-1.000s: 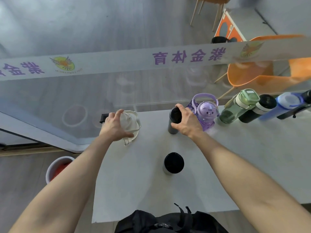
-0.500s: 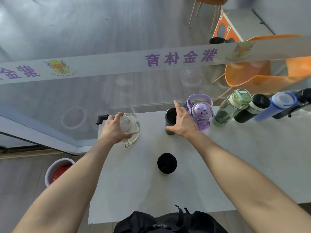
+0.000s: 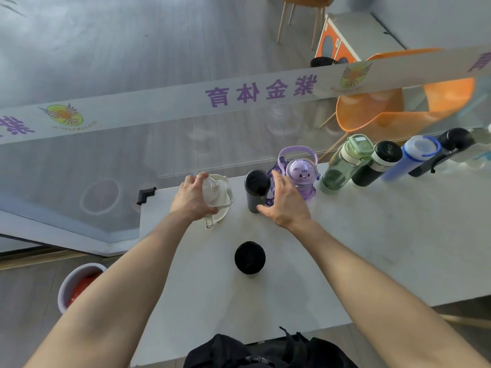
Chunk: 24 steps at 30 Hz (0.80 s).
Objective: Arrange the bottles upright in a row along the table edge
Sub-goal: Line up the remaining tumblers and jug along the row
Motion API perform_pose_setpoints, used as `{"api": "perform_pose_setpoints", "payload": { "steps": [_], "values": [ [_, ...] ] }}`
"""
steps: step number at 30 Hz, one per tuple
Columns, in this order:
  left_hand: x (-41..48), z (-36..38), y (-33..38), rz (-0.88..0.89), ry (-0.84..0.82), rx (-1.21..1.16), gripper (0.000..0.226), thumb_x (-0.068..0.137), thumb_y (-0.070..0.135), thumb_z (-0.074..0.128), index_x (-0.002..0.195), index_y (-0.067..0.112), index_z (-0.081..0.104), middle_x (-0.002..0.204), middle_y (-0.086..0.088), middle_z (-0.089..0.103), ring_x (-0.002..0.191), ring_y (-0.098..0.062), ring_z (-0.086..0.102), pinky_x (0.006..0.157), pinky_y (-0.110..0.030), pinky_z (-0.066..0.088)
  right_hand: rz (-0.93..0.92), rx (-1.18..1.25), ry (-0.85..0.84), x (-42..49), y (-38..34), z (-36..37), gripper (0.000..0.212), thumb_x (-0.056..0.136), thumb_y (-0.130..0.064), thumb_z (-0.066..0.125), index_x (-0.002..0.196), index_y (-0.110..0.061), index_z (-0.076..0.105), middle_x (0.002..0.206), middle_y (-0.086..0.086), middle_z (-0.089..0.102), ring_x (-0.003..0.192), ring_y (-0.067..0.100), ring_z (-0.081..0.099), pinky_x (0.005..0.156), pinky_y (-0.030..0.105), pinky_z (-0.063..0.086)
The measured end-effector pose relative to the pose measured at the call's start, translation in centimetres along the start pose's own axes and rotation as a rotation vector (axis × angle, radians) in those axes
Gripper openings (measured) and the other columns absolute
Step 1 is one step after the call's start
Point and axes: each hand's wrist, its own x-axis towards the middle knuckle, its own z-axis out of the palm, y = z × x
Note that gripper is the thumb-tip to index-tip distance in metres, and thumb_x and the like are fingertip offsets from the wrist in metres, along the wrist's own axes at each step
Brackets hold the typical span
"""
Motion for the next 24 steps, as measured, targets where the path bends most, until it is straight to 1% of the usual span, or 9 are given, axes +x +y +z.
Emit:
{"api": "perform_pose_setpoints", "payload": {
  "steps": [3,7,9,12,14,16,18,20,24],
  "values": [
    [0.2,0.1,0.2,-0.008,-0.024,0.017,0.13,0.056,0.046,0.104,0.162,0.044,0.03,0.157,-0.001,0.036,0.148,-0.03,0.04,0.111,-0.05,0.051,0.031,-0.021,-0.033,-0.3,0.4,-0.2,0.096,0.076,-0.042,0.09,0.154,-0.008,0.044,0.141,0.014,0.055,0.13,0.034,0.058,0.106,0.047,0.054],
    [-0.1,-0.3,-0.2,0.041,0.012,0.133,0.144,0.057,0.059,0.101,0.17,0.044,0.013,0.18,-0.005,0.002,0.168,-0.031,0.002,0.13,-0.056,0.022,0.079,-0.139,-0.135,-0.9,1.2,-0.7,0.076,0.084,-0.044,0.083,0.145,-0.01,0.051,0.137,0.013,0.058,0.127,0.035,0.061,0.102,0.045,0.053],
    [-1.0,-1.1,0.2,0.12,0.129,0.182,0.127,0.065,0.06,0.095,0.169,0.035,0.027,0.173,-0.012,0.025,0.163,-0.034,0.021,0.13,-0.053,0.021,0.109,-0.234,-0.247,-1.4,1.5,-1.0,0.066,0.089,-0.044,0.076,0.142,-0.012,0.054,0.14,0.013,0.058,0.128,0.036,0.061,0.102,0.043,0.051],
    [-3.0,-2.4,1.1,0.253,0.277,0.173,0.068,0.085,0.044,0.082,0.146,0.023,0.06,0.135,-0.004,0.063,0.13,-0.032,0.059,0.117,-0.045,0.038,0.132,-0.339,-0.382,-2.5,1.8,-0.9,0.063,0.09,-0.044,0.071,0.144,-0.015,0.057,0.142,0.01,0.062,0.128,0.035,0.063,0.102,0.042,0.053],
    [-5.0,-2.8,1.9,0.268,0.274,0.101,0.038,0.095,0.041,0.071,0.13,0.025,0.069,0.114,0.006,0.071,0.109,-0.026,0.069,0.096,-0.042,0.051,0.12,-0.364,-0.436,-3.1,2.1,-0.7,0.063,0.089,-0.043,0.069,0.145,-0.015,0.058,0.143,0.01,0.063,0.128,0.034,0.064,0.102,0.042,0.055],
    [-7.5,-2.8,2.8,0.277,0.222,0.029,0.03,0.1,0.049,0.058,0.119,0.031,0.072,0.1,0.015,0.073,0.096,-0.019,0.072,0.088,-0.041,0.058,0.098,-0.376,-0.471,-3.5,2.4,-0.5,0.062,0.09,-0.042,0.068,0.144,-0.014,0.058,0.143,0.012,0.064,0.128,0.034,0.064,0.103,0.044,0.056],
    [-10.0,-2.3,3.3,0.295,0.144,-0.027,0.036,0.101,0.061,0.049,0.114,0.037,0.072,0.097,0.019,0.072,0.09,-0.01,0.071,0.087,-0.042,0.06,0.079,-0.388,-0.487,-3.9,2.7,-0.5,0.061,0.091,-0.043,0.067,0.144,-0.015,0.058,0.143,0.012,0.064,0.128,0.034,0.063,0.104,0.044,0.056],
    [-12.5,-1.7,4.0,0.307,0.007,-0.065,0.051,0.097,0.078,0.05,0.126,0.041,0.069,0.108,0.02,0.07,0.095,-0.002,0.069,0.091,-0.036,0.058,0.058,-0.393,-0.491,-4.1,3.0,-0.5,0.061,0.091,-0.044,0.067,0.144,-0.015,0.059,0.144,0.012,0.063,0.128,0.035,0.063,0.104,0.044,0.055],
    [-15.7,1.5,5.0,0.398,-0.17,0.006,0.099,0.072,0.09,0.073,0.153,0.037,0.049,0.138,0.012,0.063,0.122,-0.01,0.061,0.105,-0.034,0.051,0.032,-0.388,-0.486,-4.6,3.6,-0.4,0.059,0.091,-0.043,0.067,0.143,-0.016,0.059,0.143,0.012,0.064,0.127,0.035,0.063,0.103,0.045,0.056]
  ]
}}
